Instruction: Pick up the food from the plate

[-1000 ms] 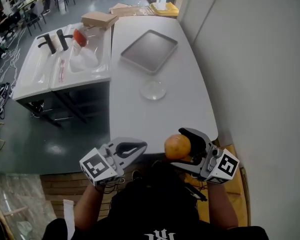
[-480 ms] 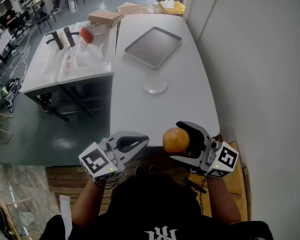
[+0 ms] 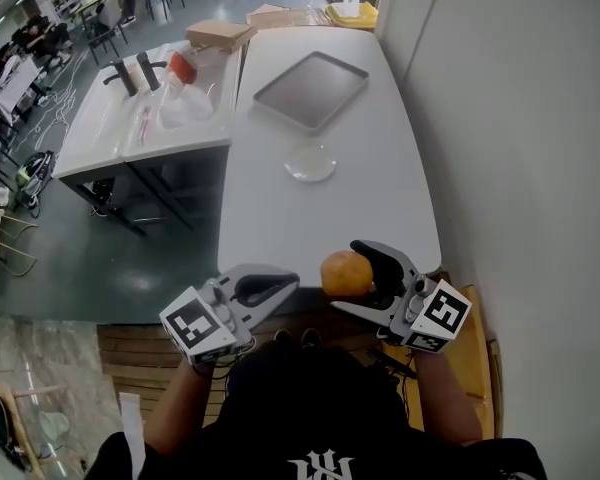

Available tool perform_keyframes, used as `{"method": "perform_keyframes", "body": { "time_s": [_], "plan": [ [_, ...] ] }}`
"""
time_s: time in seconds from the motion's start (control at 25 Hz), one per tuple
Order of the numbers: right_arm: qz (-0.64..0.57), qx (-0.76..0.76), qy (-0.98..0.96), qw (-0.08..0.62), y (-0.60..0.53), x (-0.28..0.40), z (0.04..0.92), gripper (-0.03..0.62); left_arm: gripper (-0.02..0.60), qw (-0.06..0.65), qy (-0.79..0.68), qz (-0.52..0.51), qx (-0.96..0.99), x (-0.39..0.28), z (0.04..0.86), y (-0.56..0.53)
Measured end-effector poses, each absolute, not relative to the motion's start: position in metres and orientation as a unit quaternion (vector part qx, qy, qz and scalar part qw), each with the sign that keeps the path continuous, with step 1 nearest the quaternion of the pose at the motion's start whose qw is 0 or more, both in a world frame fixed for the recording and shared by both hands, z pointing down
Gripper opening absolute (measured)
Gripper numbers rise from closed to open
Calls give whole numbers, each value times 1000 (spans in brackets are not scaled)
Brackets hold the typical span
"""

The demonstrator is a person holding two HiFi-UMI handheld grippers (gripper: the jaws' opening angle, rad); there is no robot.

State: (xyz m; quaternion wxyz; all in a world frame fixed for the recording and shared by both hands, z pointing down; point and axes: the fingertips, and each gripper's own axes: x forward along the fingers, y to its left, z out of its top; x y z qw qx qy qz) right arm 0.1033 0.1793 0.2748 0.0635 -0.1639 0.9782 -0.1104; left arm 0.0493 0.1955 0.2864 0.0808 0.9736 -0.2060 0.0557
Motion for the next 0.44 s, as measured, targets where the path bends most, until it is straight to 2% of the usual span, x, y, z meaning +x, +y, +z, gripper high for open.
{"method": "perform_keyframes", "body": {
  "time_s": [0.44],
  "plan": [
    [-117,-153,979,58,179,104,279,394,6,80,-215,62,971,54,285,202]
  ]
}}
